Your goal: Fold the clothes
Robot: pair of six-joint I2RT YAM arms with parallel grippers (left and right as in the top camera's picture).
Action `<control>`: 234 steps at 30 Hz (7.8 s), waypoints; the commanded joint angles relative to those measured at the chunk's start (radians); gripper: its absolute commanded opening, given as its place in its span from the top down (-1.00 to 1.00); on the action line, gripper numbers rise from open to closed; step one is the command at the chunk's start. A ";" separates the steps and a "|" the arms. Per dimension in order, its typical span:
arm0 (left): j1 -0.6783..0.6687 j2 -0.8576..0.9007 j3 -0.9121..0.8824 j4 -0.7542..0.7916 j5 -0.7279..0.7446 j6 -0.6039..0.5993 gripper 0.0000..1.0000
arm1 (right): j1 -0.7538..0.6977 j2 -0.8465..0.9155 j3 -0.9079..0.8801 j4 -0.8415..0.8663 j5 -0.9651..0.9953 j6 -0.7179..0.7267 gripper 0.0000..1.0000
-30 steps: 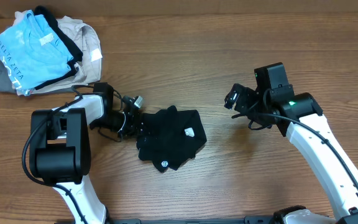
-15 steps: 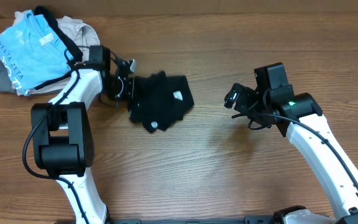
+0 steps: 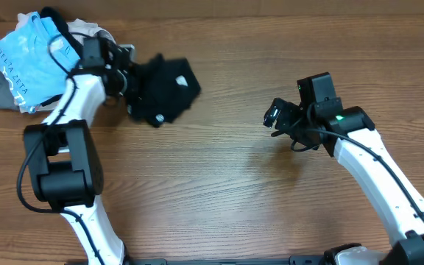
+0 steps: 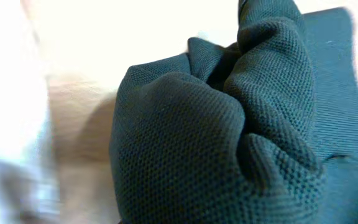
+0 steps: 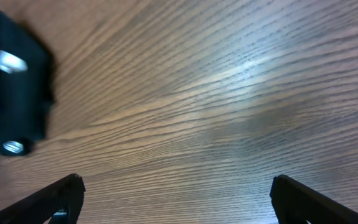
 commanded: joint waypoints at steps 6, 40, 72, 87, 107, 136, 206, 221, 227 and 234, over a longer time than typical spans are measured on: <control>0.105 0.006 0.278 -0.094 -0.027 0.024 0.92 | -0.002 0.063 -0.004 0.029 -0.001 0.042 -1.00; 0.365 0.015 0.571 -0.252 -0.045 -0.137 0.81 | -0.002 0.065 -0.004 0.029 -0.002 0.042 -1.00; 0.524 0.117 0.567 -0.325 -0.132 -0.183 -1.00 | -0.002 0.065 -0.004 0.032 -0.005 0.042 -1.00; 0.492 -0.125 0.567 -0.246 0.056 -0.303 0.92 | -0.002 0.065 -0.004 0.021 -0.005 0.041 -1.00; 0.321 0.220 0.567 -0.090 0.055 -0.394 0.92 | -0.002 0.065 -0.004 0.024 -0.005 0.041 -1.00; 0.353 -0.248 0.568 -0.313 0.744 -0.443 -1.00 | -0.002 -0.006 -0.004 -0.018 -0.044 0.114 -1.00; -0.002 -1.315 0.046 -1.187 0.608 0.376 -0.99 | 0.084 -1.187 -0.002 -0.642 0.320 0.375 -1.00; -0.002 -1.315 0.046 -1.187 0.608 0.376 -0.99 | 0.084 -1.187 -0.002 -0.662 0.320 0.375 -1.00; -0.002 -1.315 0.046 -1.187 0.608 0.376 -0.99 | 0.084 -1.187 -0.002 -0.662 0.320 0.375 -1.00; -0.002 -1.315 0.046 -1.187 0.608 0.376 -1.00 | 0.079 -1.188 -0.002 -0.701 0.396 0.367 -1.00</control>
